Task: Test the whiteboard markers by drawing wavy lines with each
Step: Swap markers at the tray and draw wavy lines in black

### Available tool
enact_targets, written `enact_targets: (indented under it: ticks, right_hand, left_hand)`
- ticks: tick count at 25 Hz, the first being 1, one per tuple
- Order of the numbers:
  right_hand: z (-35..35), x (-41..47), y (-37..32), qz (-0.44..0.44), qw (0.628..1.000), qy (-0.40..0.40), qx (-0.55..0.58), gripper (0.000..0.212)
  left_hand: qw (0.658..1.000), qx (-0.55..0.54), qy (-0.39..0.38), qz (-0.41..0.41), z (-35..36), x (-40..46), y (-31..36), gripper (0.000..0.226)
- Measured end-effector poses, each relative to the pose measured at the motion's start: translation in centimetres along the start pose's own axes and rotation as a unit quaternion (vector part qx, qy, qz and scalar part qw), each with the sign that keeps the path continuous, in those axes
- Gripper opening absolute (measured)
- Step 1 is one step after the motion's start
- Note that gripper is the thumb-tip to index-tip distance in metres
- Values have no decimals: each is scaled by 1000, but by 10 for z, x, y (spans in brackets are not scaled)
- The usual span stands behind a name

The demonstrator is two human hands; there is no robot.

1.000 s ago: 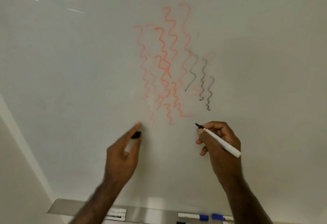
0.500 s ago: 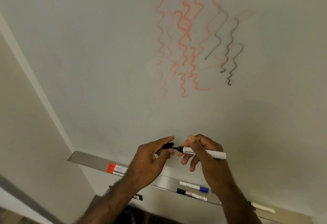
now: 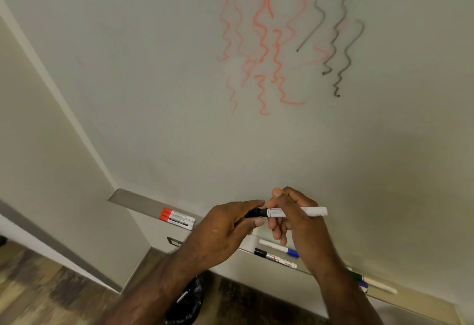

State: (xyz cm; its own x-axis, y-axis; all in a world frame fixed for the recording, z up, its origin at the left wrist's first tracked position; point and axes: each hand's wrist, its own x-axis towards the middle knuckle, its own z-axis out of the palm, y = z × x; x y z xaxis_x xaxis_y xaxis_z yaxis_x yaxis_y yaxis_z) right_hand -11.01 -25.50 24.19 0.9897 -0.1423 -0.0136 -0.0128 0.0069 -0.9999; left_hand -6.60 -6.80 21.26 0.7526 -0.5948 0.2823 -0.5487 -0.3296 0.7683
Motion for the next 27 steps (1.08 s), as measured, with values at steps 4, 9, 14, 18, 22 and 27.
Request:
enact_targets:
  ticks: [4, 9, 14, 18, 22, 27]
  right_hand:
    - [-6, 0, 11, 25, 999, -21, 31, 43]
    - [-7, -1, 24, 56, 994, -38, 83, 37]
    - [9, 8, 46, 78, 992, -72, 63, 38]
    - [22, 25, 78, 115, 978, -168, -34, 35]
    - [37, 42, 117, 143, 977, -153, -49, 36]
    - [48, 71, 175, 168, 979, -88, -74, 10]
  left_hand:
    - [1000, 12, -25, -8, 7, -3, 4, 28]
    - [997, 36, -60, -27, 15, -11, -2, 32]
    - [996, 12, -71, -56, 15, -23, -28, 36]
    - [986, 6, -144, -81, 11, -39, -77, 31]
    - [976, 62, -172, -115, -5, -45, -142, 36]
    - [975, 99, -164, -114, -21, -30, -205, 28]
